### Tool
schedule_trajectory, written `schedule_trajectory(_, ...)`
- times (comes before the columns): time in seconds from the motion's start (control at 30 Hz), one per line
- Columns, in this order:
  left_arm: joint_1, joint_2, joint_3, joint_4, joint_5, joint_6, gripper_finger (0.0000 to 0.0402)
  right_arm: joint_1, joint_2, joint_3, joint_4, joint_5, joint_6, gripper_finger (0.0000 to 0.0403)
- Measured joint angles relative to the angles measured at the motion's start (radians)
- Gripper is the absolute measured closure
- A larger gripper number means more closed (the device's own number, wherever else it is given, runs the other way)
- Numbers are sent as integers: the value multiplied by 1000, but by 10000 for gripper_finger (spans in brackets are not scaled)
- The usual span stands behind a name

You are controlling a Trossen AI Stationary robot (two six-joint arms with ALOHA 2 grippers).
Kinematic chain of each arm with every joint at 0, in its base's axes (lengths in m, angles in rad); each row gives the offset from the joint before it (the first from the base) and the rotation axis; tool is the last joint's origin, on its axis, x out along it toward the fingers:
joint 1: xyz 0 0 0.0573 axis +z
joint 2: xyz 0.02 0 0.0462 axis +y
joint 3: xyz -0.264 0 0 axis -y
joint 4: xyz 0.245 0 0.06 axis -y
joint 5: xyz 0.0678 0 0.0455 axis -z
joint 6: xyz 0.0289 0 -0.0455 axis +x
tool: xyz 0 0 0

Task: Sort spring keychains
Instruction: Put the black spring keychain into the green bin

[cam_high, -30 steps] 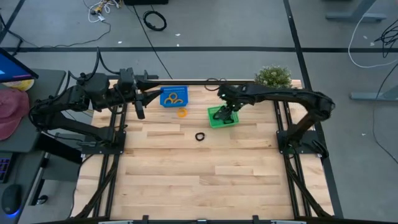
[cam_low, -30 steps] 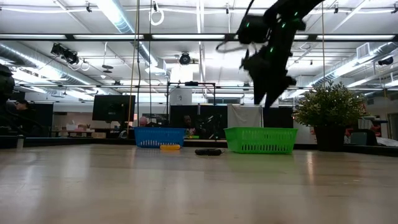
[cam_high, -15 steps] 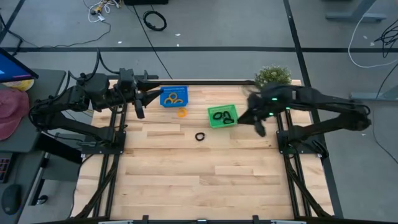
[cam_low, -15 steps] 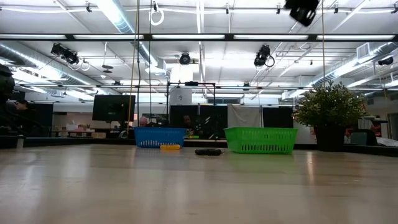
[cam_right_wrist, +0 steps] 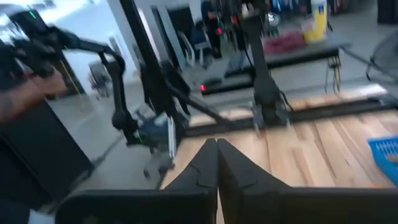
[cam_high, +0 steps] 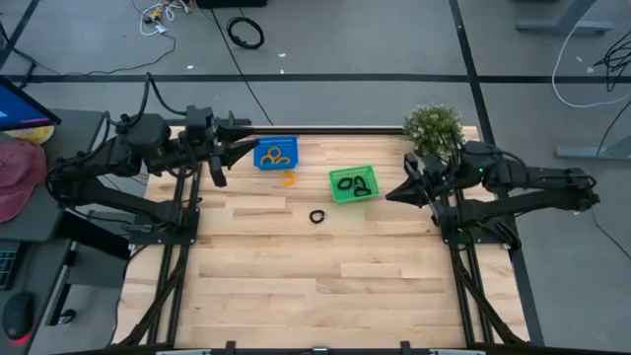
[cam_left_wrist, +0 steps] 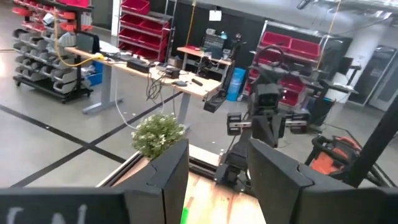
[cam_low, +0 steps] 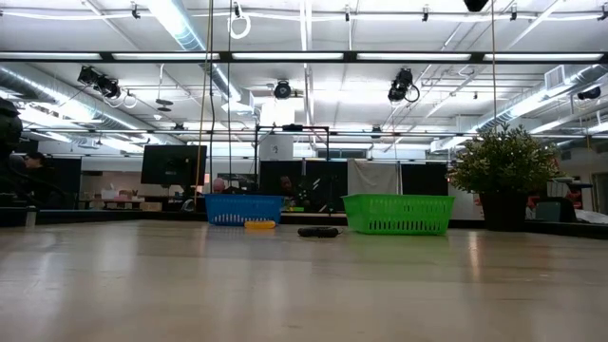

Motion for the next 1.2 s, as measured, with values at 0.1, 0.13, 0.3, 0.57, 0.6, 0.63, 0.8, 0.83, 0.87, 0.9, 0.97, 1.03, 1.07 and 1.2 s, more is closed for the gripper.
schedule_trajectory(0.1,0,0,0,-2,0,2,236,0,-6,-55,176,0,51,400)
schedule_trajectory(0.13,1,4,0,0,-2,4,236,0,-6,-75,257,0,74,400)
schedule_trajectory(0.3,0,23,0,13,-10,37,236,0,-2,-167,563,0,179,399)
schedule_trajectory(0.57,0,52,0,7,12,37,236,0,29,-181,565,2,273,371)
schedule_trajectory(0.6,0,52,0,8,20,37,236,0,37,-181,566,2,282,368)
schedule_trajectory(0.63,0,55,0,11,24,37,236,0,46,-181,566,2,288,366)
schedule_trajectory(0.8,0,62,-1,8,26,41,236,0,157,-113,535,2,273,363)
schedule_trajectory(0.83,1,60,-1,11,26,45,236,0,191,-81,507,2,257,364)
schedule_trajectory(0.87,1,59,0,13,26,55,236,-1,230,-44,479,2,235,364)
schedule_trajectory(0.9,0,59,0,13,26,67,236,-1,272,-5,447,2,207,364)
schedule_trajectory(0.97,1,60,0,11,26,87,236,-2,354,81,373,2,149,365)
schedule_trajectory(1.03,1,60,0,11,26,91,236,-2,438,175,306,-6,98,365)
schedule_trajectory(1.07,1,60,0,12,26,92,236,-2,478,220,276,-21,77,365)
schedule_trajectory(1.2,1,60,0,11,26,94,236,-2,638,392,174,-60,4,365)
